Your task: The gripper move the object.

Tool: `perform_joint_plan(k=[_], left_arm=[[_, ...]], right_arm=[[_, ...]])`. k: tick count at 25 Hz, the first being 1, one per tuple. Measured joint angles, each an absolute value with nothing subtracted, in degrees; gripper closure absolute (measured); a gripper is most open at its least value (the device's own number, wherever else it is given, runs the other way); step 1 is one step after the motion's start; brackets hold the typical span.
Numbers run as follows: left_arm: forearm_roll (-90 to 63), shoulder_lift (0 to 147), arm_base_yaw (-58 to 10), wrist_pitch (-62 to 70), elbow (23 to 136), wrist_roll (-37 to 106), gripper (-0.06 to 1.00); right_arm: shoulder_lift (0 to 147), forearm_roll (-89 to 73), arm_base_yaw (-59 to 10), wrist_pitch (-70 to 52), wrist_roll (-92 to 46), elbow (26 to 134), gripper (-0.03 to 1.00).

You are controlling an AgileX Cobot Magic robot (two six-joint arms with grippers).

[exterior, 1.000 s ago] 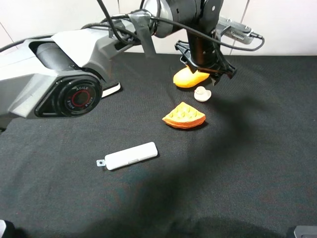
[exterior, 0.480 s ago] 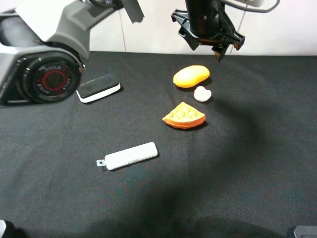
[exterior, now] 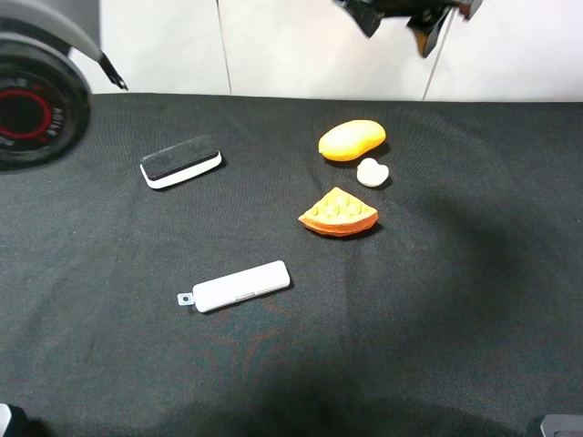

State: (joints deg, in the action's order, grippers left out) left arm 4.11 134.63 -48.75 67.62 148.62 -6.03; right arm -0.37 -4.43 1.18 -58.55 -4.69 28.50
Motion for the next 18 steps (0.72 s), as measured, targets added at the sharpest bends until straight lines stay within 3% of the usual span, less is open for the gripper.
perform_joint_plan(k=[8, 18], left_arm=[[4.04, 130.62, -50.48, 67.62, 145.24, -6.08, 0.24], [6.39, 122.70, -49.59, 67.57, 127.42, -6.52, 0.24]], right_arm=[[-0.37, -4.49, 1.18, -58.55, -4.69, 28.50, 0.27], [-0.37, -4.61, 1.18, -58.55, -4.69, 28.50, 0.27]])
